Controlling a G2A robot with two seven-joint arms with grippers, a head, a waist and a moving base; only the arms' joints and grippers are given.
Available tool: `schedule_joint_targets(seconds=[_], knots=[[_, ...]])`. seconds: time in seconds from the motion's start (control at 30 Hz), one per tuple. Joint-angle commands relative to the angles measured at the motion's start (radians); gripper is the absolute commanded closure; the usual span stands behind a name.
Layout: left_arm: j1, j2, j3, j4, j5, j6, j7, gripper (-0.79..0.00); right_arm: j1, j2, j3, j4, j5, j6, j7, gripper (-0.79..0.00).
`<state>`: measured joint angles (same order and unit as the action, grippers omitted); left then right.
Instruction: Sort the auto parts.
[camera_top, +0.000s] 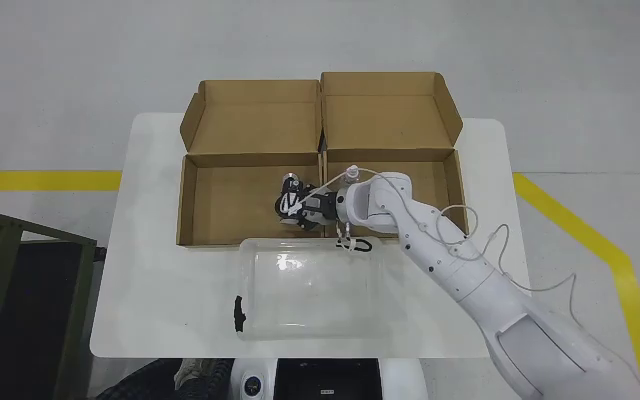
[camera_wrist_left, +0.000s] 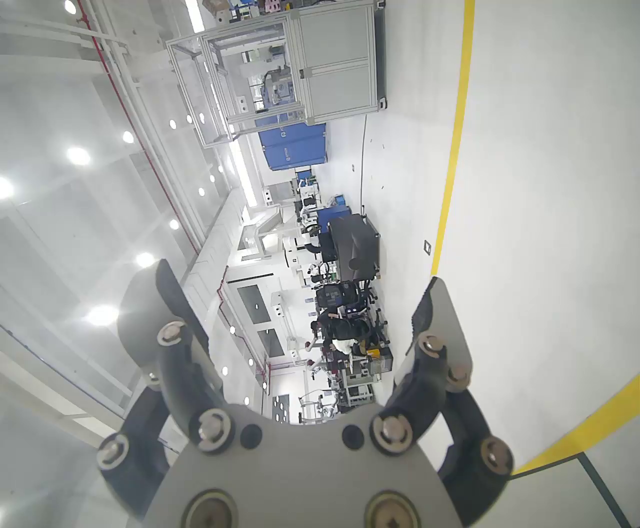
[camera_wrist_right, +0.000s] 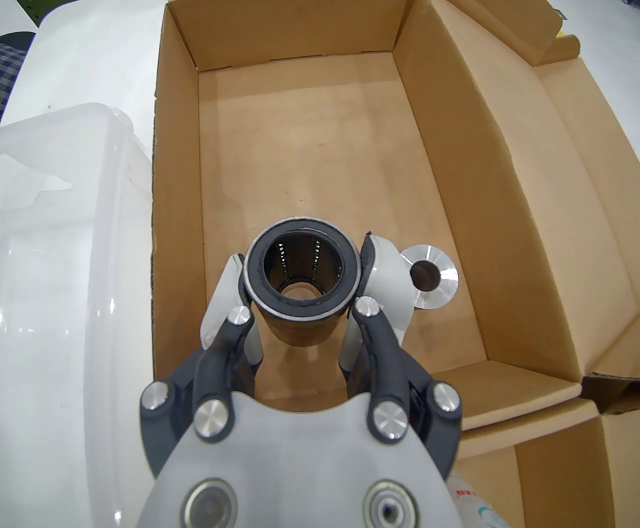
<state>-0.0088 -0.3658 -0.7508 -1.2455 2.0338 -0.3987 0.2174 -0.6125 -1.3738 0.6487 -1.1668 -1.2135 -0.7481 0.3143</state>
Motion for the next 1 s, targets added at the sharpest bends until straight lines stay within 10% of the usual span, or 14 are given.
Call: schedule_joint_targets(seconds=[0.0,0.97], knots=[[0.000,0.000,0.000,0.000,0.000,0.000,0.000,-0.785,0.001,-0.002,0.000,0.005,-0.002,-0.002,0.001,-0.357],[0.000,0.000,0.000,0.000,0.000,0.000,0.000,-0.785,-0.184,0.077,0.236,-0.409,-0.085,-0.019,0.025,-0.462]])
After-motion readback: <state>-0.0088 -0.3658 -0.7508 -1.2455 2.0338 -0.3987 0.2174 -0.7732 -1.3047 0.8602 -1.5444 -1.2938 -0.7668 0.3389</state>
